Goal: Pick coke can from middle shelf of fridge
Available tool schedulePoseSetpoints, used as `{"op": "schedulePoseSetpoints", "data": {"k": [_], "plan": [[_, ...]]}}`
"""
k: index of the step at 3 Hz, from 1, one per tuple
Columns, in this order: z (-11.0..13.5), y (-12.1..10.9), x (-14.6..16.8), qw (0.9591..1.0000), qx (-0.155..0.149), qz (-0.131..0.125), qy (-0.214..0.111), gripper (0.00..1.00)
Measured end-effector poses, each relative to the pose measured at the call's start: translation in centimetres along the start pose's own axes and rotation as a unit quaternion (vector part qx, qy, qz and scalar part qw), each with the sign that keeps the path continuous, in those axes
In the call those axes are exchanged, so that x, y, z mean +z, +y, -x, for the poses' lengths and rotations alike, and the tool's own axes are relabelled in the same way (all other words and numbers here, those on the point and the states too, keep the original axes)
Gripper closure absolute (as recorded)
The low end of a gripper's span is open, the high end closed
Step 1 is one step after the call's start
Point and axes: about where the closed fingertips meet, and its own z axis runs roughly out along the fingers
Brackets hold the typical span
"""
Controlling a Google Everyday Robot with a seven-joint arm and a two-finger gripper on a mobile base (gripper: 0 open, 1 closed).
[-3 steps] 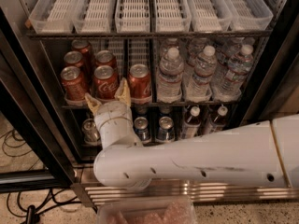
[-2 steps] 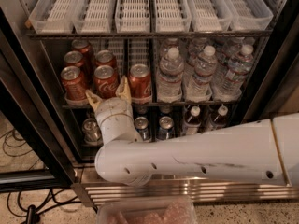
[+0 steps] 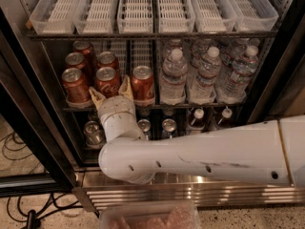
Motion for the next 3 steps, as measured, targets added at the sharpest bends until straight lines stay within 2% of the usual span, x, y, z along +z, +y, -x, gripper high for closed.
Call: {"op": "schedulePoseSetpoints", "data": {"k": [3], "plan": [[0.01, 0.00, 0.00, 1.0000, 0.000, 0.000, 0.000, 0.99]]}}
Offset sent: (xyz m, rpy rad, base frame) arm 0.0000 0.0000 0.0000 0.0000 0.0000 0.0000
